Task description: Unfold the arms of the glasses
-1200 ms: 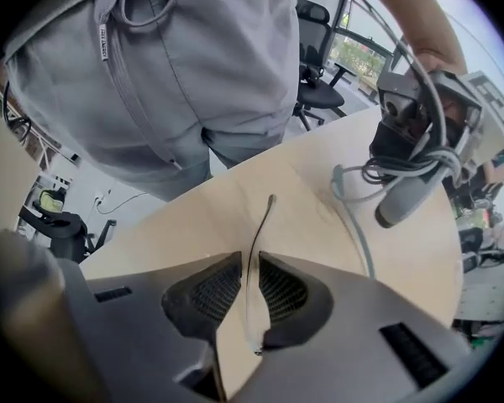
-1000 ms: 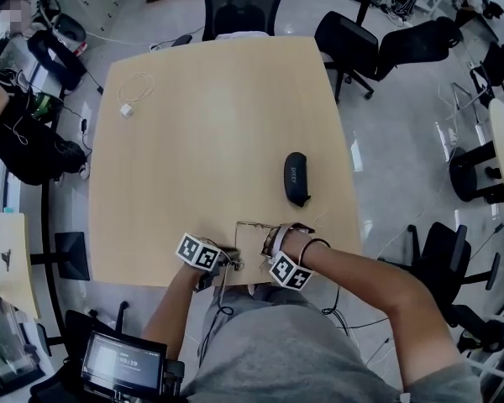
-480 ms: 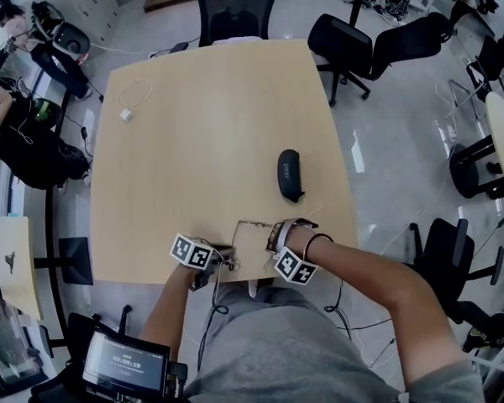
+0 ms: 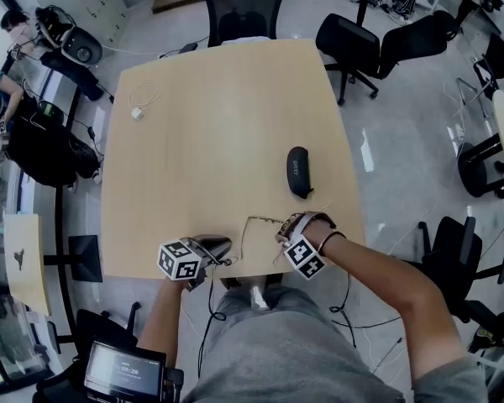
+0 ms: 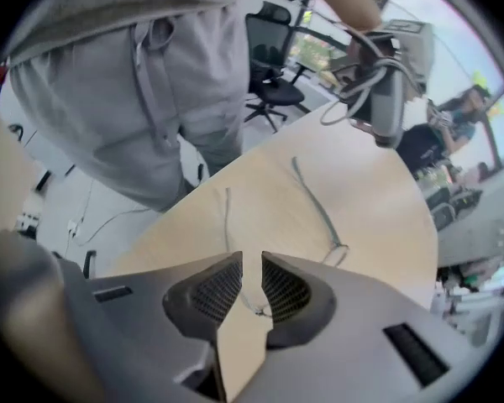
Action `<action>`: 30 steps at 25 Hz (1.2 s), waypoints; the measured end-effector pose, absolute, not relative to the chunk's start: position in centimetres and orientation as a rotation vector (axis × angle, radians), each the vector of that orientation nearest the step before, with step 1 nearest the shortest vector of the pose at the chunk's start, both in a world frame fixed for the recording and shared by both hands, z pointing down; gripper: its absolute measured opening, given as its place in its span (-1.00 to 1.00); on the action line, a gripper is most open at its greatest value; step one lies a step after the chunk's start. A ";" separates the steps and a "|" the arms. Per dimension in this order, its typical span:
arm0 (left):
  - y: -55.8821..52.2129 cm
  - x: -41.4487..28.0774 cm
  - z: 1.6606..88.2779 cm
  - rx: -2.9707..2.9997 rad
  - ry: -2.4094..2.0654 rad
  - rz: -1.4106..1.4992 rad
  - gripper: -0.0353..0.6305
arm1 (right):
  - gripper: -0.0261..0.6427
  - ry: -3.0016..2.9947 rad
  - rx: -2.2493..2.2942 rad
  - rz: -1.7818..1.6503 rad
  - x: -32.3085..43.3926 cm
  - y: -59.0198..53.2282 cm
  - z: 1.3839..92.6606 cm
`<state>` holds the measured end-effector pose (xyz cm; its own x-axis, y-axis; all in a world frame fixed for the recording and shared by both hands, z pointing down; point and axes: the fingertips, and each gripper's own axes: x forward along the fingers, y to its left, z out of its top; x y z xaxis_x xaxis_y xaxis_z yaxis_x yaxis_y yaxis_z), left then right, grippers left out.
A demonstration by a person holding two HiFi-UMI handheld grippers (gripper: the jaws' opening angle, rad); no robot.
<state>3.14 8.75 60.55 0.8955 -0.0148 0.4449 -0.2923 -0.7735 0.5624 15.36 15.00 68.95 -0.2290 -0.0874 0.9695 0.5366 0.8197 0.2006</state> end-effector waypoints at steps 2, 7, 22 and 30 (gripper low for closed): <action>8.0 2.0 57.1 2.468 -0.281 0.443 -0.83 | -0.75 -1.845 -0.130 -0.500 14.3 12.9 65.6; 6.6 -2.1 47.0 2.552 -0.479 0.041 -0.83 | -0.77 -2.290 0.632 -0.100 12.0 7.5 51.5; 23.9 -12.6 27.4 3.054 -0.522 -0.212 -0.83 | -0.90 -2.584 1.645 -0.083 8.0 27.6 24.2; 31.5 -20.4 24.9 3.082 -0.537 -0.245 -0.83 | -0.90 -2.571 1.655 -0.112 0.6 36.6 22.2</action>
